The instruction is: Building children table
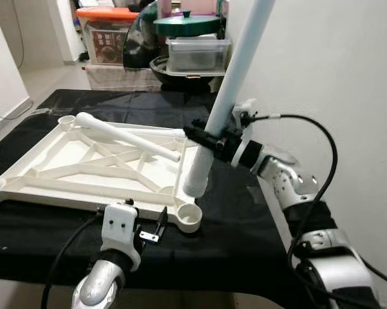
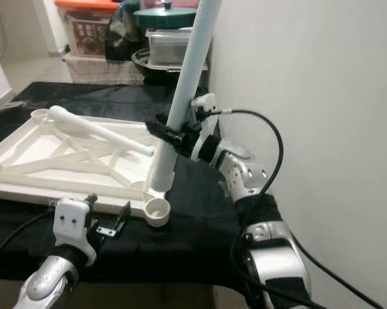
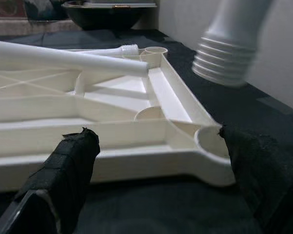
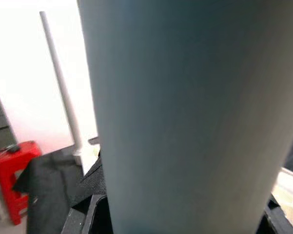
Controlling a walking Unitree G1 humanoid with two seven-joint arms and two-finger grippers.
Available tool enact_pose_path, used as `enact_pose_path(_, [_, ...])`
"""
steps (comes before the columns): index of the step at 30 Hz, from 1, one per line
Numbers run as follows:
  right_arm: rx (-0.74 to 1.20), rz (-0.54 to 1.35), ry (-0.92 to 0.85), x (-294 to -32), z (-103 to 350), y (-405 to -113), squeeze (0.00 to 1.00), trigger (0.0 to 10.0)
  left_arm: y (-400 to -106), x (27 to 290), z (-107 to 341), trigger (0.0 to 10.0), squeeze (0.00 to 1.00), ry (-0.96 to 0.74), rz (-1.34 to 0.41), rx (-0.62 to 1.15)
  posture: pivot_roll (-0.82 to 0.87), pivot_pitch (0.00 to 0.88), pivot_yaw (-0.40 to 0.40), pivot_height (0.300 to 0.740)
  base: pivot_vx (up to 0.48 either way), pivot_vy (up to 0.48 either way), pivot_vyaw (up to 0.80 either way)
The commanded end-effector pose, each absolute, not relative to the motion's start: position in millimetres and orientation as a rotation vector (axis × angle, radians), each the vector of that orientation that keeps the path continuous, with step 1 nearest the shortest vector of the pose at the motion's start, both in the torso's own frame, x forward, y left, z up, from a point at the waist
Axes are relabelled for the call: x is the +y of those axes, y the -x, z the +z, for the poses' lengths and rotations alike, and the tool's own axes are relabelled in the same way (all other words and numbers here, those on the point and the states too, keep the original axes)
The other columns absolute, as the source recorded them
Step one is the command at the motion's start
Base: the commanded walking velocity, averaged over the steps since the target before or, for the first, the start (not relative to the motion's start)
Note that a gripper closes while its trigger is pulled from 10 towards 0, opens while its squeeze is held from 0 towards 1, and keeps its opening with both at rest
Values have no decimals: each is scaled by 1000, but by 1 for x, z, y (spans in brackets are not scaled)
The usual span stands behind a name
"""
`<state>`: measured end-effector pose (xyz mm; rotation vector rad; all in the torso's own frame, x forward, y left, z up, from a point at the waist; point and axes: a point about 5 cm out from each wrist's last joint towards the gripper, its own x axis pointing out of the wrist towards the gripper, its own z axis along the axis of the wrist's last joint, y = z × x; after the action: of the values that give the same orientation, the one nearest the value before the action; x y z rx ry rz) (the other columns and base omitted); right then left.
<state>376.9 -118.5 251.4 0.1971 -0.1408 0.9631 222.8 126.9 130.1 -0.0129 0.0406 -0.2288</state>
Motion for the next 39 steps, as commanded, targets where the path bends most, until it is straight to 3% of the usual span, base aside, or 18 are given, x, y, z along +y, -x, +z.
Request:
enact_pose_path(1, [-164, 946, -184, -116, 256, -380, 0, 10000, -219, 127, 129, 10000, 0, 2, -224, 57, 98, 84, -55, 740, 0, 0, 0])
enact_pose_path(14, [-175, 917, -138, -119, 251, -384, 0, 10000, -209, 119, 130, 10000, 0, 6, -259, 95, 103, 124, -53, 740, 0, 0, 0])
enact_pose_path(34, [-178, 892, -118, -115, 246, -385, 0, 10000, -206, 119, 131, 10000, 0, 0, -263, 113, 106, 126, -46, 740, 0, 0, 796])
enact_pose_path(39, [-168, 807, -150, -119, 246, -390, 0, 10000, -207, 119, 130, 10000, 0, 0, -264, 117, 106, 122, -45, 740, 0, 0, 0])
